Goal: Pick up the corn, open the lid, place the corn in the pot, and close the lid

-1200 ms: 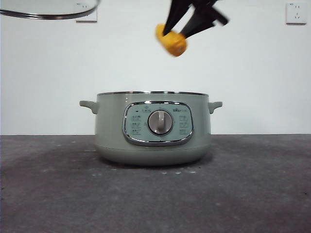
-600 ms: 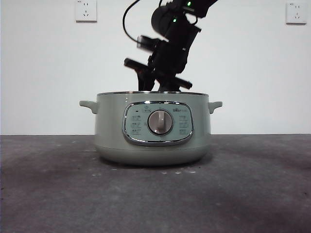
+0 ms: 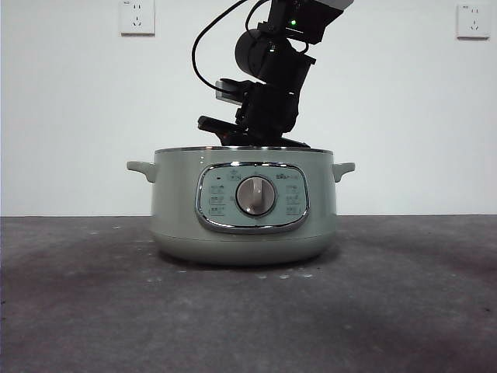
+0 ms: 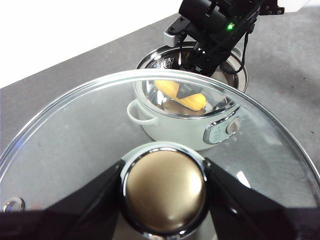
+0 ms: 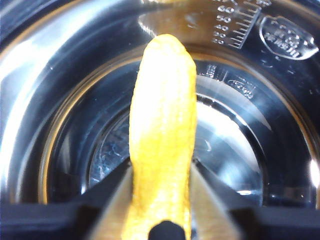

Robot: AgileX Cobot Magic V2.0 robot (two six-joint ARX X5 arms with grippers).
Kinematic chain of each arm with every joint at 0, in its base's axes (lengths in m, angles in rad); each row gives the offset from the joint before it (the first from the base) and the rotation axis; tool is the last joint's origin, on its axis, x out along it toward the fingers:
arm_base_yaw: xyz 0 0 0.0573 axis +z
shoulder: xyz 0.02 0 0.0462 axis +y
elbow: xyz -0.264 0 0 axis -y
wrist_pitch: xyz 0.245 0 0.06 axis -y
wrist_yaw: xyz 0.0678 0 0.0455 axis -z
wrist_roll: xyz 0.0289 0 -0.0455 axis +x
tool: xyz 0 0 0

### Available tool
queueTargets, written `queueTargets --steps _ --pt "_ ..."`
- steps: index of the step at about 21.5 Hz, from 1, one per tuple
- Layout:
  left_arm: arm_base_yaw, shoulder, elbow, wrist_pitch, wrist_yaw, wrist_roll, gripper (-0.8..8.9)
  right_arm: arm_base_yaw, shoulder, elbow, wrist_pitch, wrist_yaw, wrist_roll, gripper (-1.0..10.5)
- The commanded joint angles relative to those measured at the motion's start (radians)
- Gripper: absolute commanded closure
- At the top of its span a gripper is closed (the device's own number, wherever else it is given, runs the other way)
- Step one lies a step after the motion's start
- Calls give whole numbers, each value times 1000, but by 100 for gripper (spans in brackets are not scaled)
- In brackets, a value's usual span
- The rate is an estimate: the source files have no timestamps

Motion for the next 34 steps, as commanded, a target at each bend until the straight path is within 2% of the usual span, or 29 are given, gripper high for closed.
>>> queueTargets --steps 1,6,13,16,20,23,25,29,31,34 --pt "1 -10 8 52 6 1 821 6 31 -6 -9 6 7 473" --pt "1 -9 8 53 6 1 821 6 2 89 -69 -23 24 473" --pt "-6 47 8 127 21 -3 821 7 -105 498 -458 -15 3 478" --pt "-7 85 8 174 22 -3 821 7 -182 520 -490 -13 0 489" --pt "-20 154 8 227 74 -3 821 14 -299 507 -494 -20 -1 518" --pt "-47 210 9 285 73 -3 821 33 -441 425 -494 -19 -2 518" --pt "-69 260 9 341 74 -3 821 51 -567 303 -494 -20 -5 512" --pt "-120 378 9 468 73 -3 821 98 -869 -35 -494 -19 0 510" --pt "-141 443 10 539 73 -3 822 119 -1020 -206 -493 -13 27 510" --pt "-161 513 10 602 73 -3 821 134 -1168 -366 -493 4 69 510"
